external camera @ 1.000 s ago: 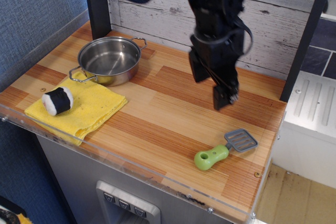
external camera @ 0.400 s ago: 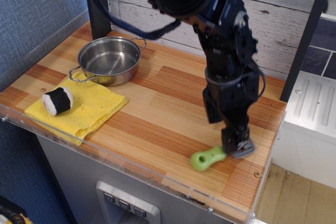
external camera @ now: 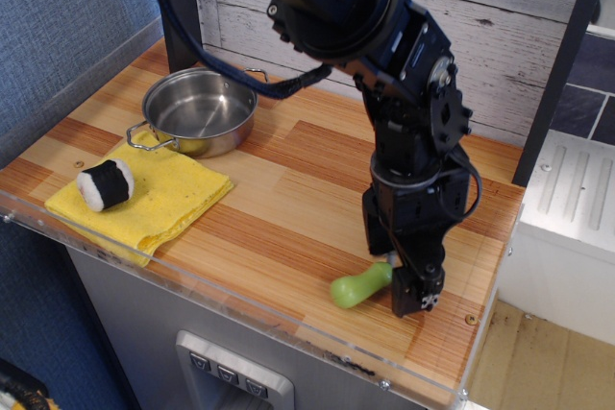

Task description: Pick up the green spatula and place it on the right of the pot

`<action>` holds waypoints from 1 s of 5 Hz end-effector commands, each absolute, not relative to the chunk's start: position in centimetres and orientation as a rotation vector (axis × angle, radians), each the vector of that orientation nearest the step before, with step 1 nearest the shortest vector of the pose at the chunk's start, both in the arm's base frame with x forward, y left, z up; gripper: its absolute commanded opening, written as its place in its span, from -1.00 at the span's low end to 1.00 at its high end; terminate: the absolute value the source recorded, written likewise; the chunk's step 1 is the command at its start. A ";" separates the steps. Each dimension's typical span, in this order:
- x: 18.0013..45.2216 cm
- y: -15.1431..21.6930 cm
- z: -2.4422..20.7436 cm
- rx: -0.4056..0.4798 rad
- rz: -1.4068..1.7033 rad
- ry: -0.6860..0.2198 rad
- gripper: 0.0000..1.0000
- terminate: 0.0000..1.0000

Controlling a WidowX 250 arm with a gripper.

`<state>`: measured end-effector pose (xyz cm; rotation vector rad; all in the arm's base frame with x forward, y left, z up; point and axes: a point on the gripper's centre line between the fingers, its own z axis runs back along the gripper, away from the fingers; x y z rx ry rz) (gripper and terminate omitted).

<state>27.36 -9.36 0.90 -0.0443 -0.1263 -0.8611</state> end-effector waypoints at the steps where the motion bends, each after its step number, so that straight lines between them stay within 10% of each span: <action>1: 26.0 -8.2 1.9 -0.012 -0.854 -0.148 -1.00 -1.00; 5: 28.1 -6.1 4.0 0.025 -0.784 -0.178 -1.00 -1.00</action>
